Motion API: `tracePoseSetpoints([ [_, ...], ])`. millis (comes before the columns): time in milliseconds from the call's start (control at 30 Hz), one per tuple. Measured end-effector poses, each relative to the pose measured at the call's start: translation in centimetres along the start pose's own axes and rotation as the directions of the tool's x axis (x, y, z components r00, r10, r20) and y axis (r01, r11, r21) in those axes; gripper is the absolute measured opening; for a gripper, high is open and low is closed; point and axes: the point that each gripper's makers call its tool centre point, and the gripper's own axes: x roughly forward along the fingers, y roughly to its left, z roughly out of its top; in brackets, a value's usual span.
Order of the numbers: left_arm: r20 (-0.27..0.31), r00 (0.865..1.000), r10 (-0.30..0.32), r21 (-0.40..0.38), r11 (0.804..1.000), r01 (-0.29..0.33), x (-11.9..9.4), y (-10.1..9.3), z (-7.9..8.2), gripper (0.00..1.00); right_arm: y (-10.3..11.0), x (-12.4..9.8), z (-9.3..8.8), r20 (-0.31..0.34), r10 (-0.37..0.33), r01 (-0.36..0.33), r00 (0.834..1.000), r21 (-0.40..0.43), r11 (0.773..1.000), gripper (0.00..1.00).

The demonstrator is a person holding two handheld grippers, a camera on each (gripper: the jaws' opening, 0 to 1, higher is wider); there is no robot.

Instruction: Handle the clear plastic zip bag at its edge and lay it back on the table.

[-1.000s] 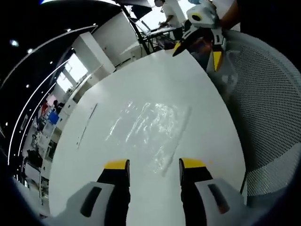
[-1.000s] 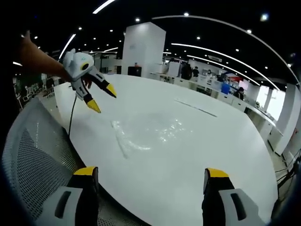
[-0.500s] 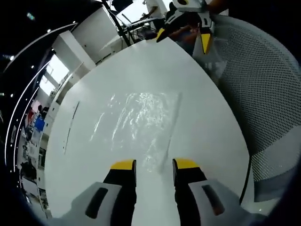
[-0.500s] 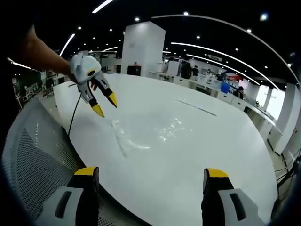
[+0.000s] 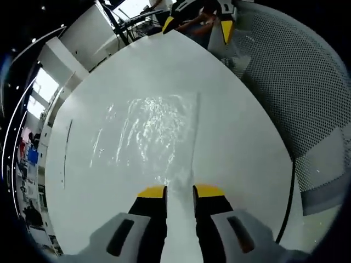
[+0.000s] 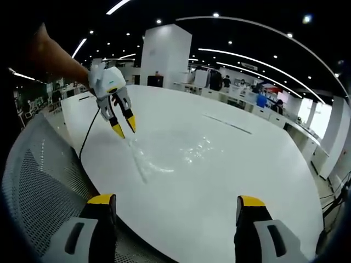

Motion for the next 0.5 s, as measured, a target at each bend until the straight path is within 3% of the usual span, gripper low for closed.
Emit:
tracePoseSetpoints([
  [100,-0.007,1.000,-0.014,0.005,1.000,0.014,0.32,0.00,-0.02,0.15,0.01,0.01,-0.04,-0.002,0.001,-0.001,1.000,-0.001,1.000,0.90],
  [233,-0.011,0.999,-0.038,-0.021,0.999,0.038,0.65,0.21,0.18,0.21,-0.05,0.01,-0.15,-0.008,0.000,0.000,1.000,0.002,1.000,0.89],
  [500,-0.036,0.996,-0.077,-0.009,0.997,0.077,0.88,0.11,0.04,0.16,0.20,0.09,-0.30,-0.018,0.015,-0.015,1.000,0.000,1.000,0.89],
])
